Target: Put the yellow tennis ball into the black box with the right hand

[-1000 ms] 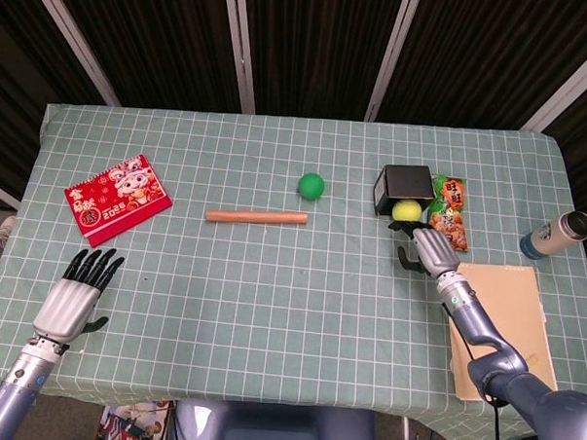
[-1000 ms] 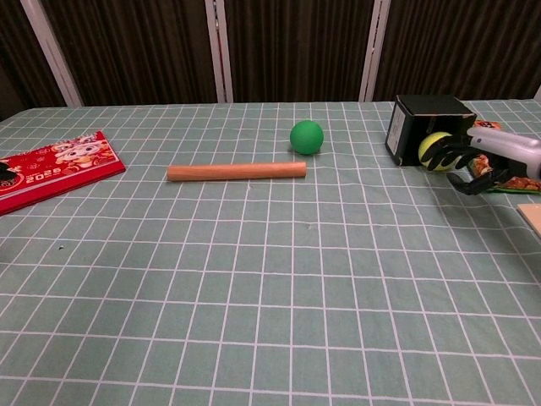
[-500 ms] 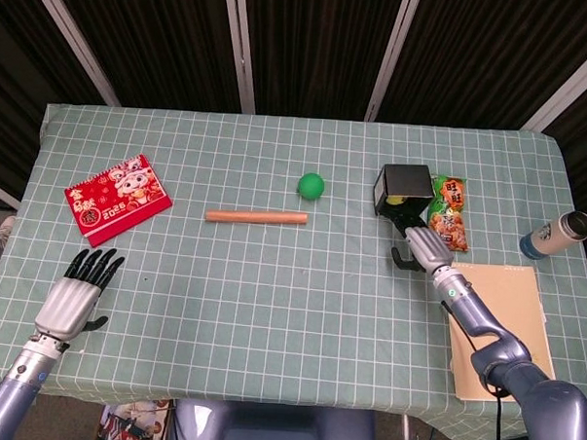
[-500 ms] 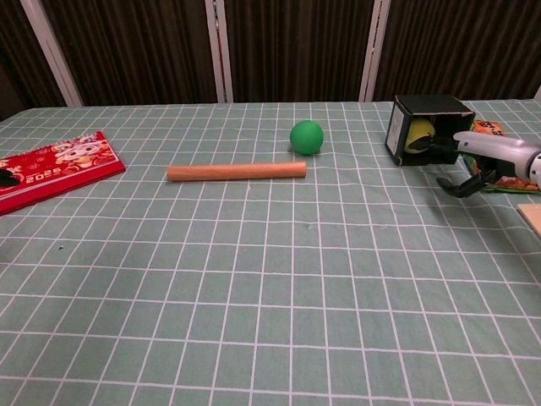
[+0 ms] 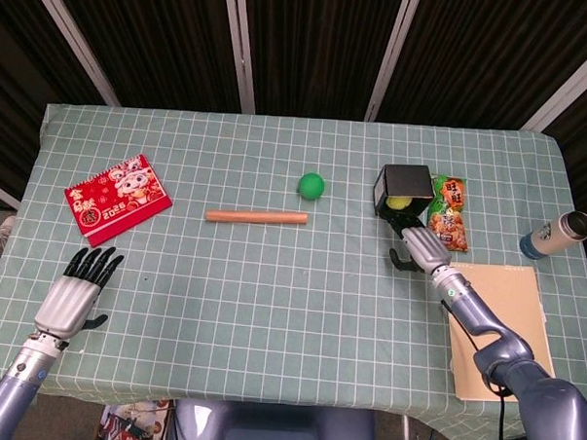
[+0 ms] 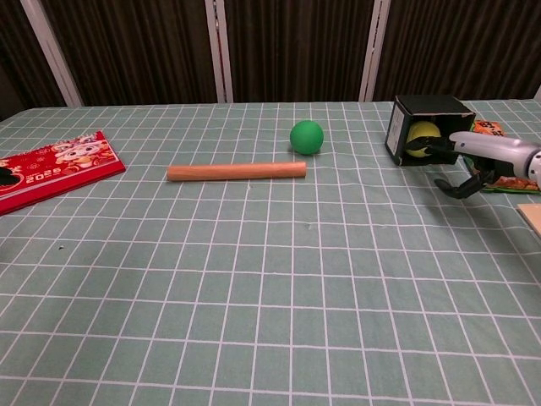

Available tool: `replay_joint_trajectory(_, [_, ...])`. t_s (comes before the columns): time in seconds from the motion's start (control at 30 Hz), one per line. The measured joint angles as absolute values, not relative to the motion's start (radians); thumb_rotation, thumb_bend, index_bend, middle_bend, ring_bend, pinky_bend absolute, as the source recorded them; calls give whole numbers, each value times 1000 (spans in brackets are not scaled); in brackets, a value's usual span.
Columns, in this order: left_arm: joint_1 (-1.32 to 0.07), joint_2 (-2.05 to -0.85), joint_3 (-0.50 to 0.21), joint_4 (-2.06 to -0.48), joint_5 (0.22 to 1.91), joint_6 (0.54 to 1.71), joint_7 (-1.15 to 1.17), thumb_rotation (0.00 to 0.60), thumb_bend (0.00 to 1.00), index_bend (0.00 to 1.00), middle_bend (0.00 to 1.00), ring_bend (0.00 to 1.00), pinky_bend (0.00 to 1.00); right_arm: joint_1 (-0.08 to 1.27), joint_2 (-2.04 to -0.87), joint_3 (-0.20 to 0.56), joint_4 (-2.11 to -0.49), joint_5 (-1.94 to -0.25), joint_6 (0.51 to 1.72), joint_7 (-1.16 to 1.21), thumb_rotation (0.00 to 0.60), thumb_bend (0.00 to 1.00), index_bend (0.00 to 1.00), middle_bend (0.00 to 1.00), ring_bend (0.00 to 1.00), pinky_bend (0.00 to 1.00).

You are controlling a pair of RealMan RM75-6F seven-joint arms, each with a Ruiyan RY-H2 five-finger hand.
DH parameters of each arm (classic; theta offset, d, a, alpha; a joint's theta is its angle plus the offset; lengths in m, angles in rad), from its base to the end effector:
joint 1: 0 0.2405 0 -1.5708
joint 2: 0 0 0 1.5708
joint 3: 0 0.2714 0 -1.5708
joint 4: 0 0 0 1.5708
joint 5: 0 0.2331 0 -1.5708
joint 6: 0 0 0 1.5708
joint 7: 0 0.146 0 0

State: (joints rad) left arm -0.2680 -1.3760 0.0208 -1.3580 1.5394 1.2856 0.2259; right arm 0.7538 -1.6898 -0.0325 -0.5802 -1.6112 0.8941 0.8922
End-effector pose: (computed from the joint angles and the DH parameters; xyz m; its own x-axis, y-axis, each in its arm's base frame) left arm -0.3304 0.2302 0.0403 0.6261 0.1382 0.7674 0.7713 -0.2544 -0.5835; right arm -0.3013 -0.4307 -0.0077 0.2271 -0.4087 0.8840 -0.9547 -0.2725 0.1193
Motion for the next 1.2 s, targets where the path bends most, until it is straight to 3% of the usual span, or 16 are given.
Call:
replay_joint_trajectory(0.37, [-260, -1358, 32, -1372, 1575, 1326, 207, 600, 69, 0, 0, 0, 0, 645, -1570, -28, -817, -1583, 1042, 774, 600, 563, 0, 0, 0, 0])
replay_joint_trajectory(0.8, [-245, -1322, 48, -1415, 1616, 1372, 185, 600, 69, 0, 0, 0, 0, 325, -1327, -48, -1272, -1515, 1419, 243, 600, 474, 0, 0, 0, 0])
replay_joint_trajectory(1.0, [-234, -1305, 55, -1441, 1611, 1374, 201, 600, 68, 0, 0, 0, 0, 172, -1265, -53, -1357, -1482, 1587, 129, 600, 451, 0, 0, 0, 0])
replay_joint_trajectory(1.2, [-223, -1295, 67, -1461, 1636, 1395, 217, 600, 69, 0, 0, 0, 0, 137, -1242, -37, -1382, -1491, 1617, 115, 600, 451, 0, 0, 0, 0])
